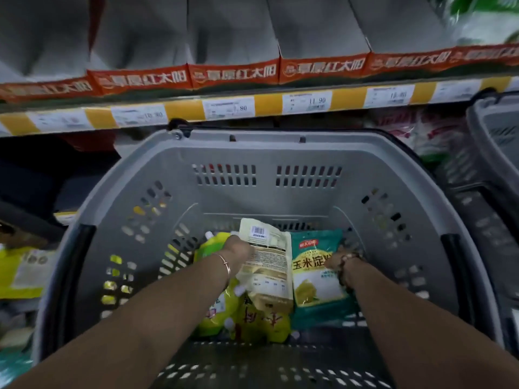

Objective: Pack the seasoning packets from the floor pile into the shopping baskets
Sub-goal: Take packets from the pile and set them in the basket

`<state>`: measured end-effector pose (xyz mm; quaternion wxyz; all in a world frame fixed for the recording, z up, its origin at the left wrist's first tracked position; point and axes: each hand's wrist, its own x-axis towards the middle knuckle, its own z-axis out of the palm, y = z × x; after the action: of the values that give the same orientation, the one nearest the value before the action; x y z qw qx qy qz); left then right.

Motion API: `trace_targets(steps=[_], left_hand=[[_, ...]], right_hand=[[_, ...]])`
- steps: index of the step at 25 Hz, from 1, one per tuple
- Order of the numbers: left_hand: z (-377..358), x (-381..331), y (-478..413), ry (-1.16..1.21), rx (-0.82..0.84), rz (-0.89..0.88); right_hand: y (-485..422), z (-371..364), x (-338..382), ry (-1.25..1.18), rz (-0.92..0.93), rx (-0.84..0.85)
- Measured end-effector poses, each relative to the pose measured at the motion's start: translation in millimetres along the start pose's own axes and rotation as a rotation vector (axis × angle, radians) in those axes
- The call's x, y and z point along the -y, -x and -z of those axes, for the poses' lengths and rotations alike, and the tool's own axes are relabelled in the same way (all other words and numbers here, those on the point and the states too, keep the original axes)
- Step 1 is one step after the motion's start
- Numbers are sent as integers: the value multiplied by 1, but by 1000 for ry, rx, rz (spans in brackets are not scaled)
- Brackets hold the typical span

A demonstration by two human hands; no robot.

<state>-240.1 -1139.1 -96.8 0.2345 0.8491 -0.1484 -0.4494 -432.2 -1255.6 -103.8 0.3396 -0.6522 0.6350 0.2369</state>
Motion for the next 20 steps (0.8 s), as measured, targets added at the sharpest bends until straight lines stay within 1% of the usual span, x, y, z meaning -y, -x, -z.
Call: trace_targets(steps=[2, 3, 4, 5, 6, 7, 8, 9, 10, 11, 13, 14, 16, 18, 20], left_hand=[[-13, 15, -6, -84, 22, 21], [-16, 21, -4, -146, 14, 25], [-17, 24, -1, -206, -17, 11], [-16, 26, 2, -270, -72, -40], [-15, 28, 2, -370, -155, -163], [-15, 28, 2, -535, -210, -339], [-16, 25, 2, -716, -197, -508], [-18, 23, 2, -862, -116, -620], [-20, 20, 2, -963, -15, -661], [-22, 20, 4, -1035, 69, -652], [-27, 27, 8, -1113, 156, -636], [-30, 34, 13, -1139, 171, -640], [-33, 46, 23, -1202, 178, -645], [-34, 52, 29, -1240, 176, -634], [-36, 51, 30, -1246, 180, -606]], right_hand=[[-3, -11, -6, 44, -74, 23], [-4, -14, -9, 100, -57, -44], [0, -13, -9, 117, -30, -201], [2, -12, -8, 96, 31, -391], [7, -10, -4, 62, 153, -530], [8, -10, -1, 158, 294, -570], [10, -9, 2, 286, 437, -488], [9, -13, 3, 423, 531, -331], [10, -18, 4, 557, 547, -162], [7, -22, 3, 646, 510, -24], [0, -22, -1, 685, 425, 177], [-2, -21, -3, 703, 405, 237], [-5, -21, -4, 766, 387, 292], [-7, -28, -6, 772, 371, 294], [-8, -39, -12, 789, 364, 257]])
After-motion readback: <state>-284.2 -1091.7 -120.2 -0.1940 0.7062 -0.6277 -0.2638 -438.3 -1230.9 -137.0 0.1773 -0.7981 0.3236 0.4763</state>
